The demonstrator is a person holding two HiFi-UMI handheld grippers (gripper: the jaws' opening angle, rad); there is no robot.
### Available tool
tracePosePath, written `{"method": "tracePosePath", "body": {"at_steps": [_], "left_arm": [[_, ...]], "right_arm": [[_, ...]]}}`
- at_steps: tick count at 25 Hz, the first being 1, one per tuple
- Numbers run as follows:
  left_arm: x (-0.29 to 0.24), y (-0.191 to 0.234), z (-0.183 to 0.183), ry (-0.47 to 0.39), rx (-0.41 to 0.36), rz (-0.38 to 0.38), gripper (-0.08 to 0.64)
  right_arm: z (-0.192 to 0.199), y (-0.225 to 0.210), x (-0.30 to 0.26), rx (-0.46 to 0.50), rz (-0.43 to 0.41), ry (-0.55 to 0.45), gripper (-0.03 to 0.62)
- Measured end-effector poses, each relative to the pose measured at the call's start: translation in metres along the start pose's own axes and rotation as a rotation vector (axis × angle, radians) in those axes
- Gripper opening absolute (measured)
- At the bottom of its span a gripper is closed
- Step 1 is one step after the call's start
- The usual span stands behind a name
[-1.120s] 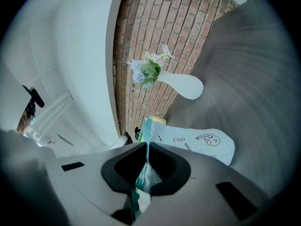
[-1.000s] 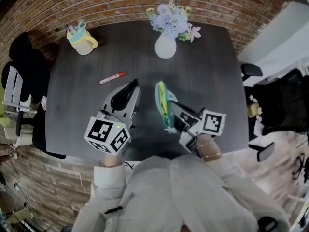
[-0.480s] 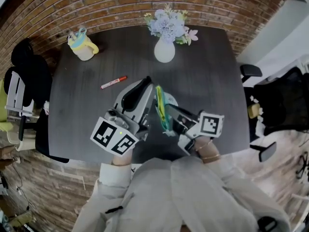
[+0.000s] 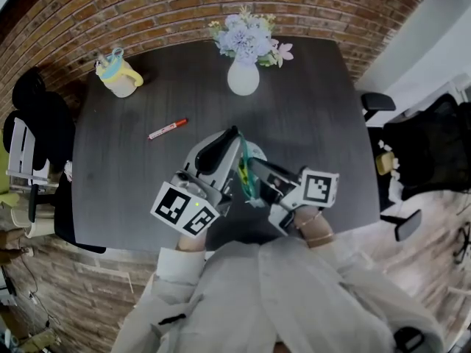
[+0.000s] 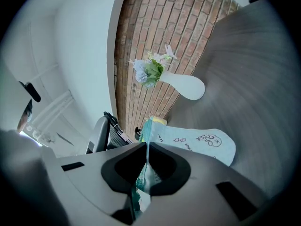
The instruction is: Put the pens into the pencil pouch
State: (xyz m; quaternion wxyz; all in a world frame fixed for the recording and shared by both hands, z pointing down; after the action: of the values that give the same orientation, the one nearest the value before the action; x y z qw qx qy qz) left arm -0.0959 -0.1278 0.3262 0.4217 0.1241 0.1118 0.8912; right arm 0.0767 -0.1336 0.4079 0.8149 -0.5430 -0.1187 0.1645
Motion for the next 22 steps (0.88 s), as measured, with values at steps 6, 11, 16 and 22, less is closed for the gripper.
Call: {"method": "tracePosePath", "body": {"at_steps": [6,11,16,22], "left_arm": [[0.003,0.002,0.018,0.084,-0.034,0.009,0.060],[0.005,0.004,0.029,0.163,-0.022,0.001,0.060],[0.008,0.009,0.033,0.186,-0.020,-0.012,0.060],[0.012,0.023,0.033,0.206,-0.029,-0.036,0.060]], "right_arm": [[-0.005,-0.002,0.003,0.002,0.015,-0.015,0.021],[-0.006,-0.002,0.004,-0.005,0.022,-0.024,0.021],[-0.007,-0.002,0.004,-0.004,0.018,-0.033,0.021],[-0.009,-0.005,0.006,0.002,0.036,-0.039,0.021]]}}
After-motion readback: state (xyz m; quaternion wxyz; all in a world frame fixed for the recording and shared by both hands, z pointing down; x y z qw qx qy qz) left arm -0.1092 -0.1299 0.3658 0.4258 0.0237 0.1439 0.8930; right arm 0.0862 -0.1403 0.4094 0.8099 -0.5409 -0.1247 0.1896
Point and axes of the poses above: the fingertips, and each gripper's own axes: x backward along the fingers, y to its left, z out of its underside, the point moved 9 cm from there along x, backward along the fingers, and after that the axes turned 4 degrees about -z, right-handed, at the moved point
